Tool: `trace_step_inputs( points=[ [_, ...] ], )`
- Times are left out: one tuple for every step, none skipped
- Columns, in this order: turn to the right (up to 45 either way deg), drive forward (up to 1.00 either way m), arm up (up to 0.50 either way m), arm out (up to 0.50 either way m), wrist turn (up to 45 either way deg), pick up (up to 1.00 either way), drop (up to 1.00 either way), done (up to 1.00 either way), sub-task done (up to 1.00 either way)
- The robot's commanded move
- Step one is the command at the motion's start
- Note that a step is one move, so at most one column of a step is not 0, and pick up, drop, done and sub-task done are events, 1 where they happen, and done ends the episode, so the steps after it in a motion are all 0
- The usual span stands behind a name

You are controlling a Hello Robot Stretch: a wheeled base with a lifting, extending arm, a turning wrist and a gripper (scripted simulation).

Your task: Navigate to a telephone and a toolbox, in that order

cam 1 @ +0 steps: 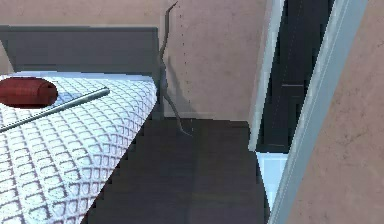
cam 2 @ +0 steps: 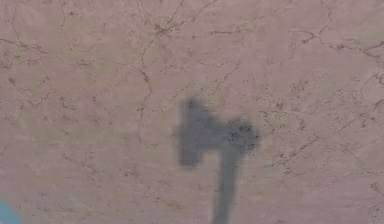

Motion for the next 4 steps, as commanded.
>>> trace_step_inputs(
  points=[
    [0.0,0.05,0.0,0.0,0.0,0.0,0.0,0.0,0.0],
    [6.0,0.0,0.0,0.0,0.0,0.0,0.0,0.0,0.0],
    [0.0,1.0,0.0,0.0,0.0,0.0,0.0,0.0,0.0],
    [0.0,0.2,0.0,0.0,0.0,0.0,0.0,0.0,0.0]
  ],
)
